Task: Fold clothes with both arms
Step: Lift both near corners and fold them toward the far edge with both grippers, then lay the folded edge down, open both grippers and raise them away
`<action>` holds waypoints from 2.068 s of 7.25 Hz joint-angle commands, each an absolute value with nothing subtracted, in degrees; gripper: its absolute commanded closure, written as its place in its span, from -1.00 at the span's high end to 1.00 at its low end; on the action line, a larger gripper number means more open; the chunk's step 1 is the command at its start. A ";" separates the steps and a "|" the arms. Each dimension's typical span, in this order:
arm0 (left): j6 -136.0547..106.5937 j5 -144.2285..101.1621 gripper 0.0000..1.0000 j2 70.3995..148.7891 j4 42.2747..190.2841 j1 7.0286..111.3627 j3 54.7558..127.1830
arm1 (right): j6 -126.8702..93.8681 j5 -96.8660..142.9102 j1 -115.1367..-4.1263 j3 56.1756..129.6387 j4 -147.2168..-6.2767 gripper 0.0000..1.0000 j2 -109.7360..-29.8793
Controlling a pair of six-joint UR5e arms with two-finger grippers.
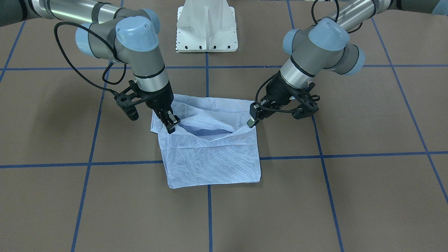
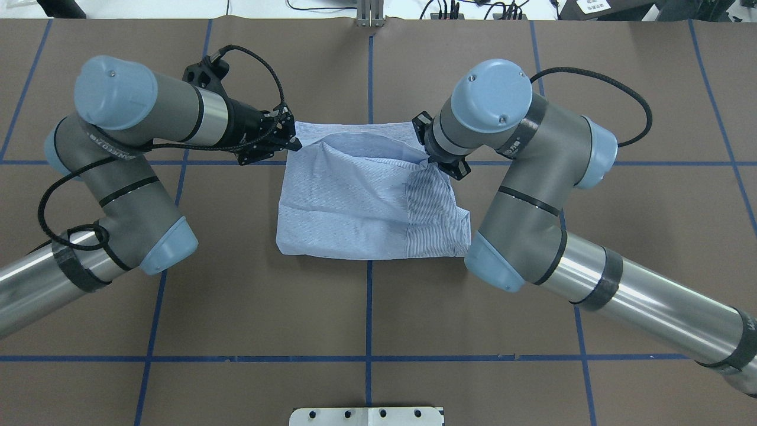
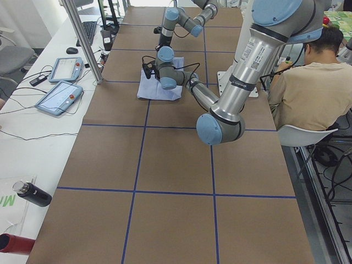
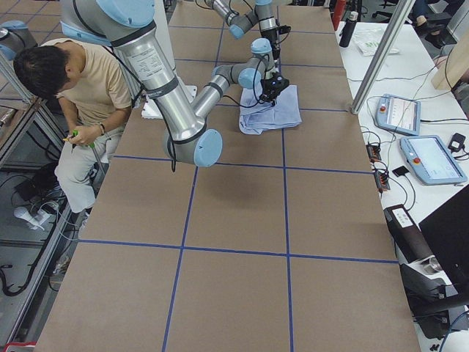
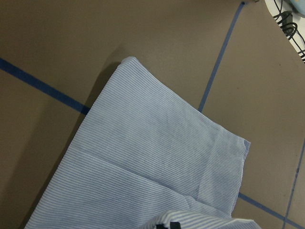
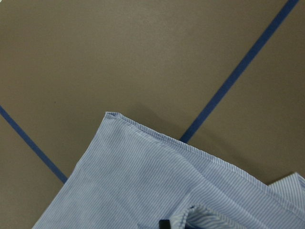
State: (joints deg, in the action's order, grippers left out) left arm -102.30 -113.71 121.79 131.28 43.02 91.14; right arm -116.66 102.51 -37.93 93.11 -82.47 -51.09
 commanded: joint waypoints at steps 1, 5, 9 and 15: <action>-99.86 -113.64 -1.00 126.89 131.75 45.17 83.70 | -111.82 104.23 -40.86 86.34 -81.91 -1.00 -47.74; -98.18 -113.03 -1.00 129.98 138.67 46.05 72.89 | -110.22 104.15 -41.57 69.72 -70.77 -1.00 -41.32; -94.34 -108.81 0.11 132.80 141.77 46.05 64.96 | -102.14 104.15 -42.80 59.27 -65.77 1.00 -36.32; -88.70 -111.60 0.37 129.40 143.70 52.63 70.03 | -102.28 110.57 -45.63 68.77 -65.65 0.40 -40.76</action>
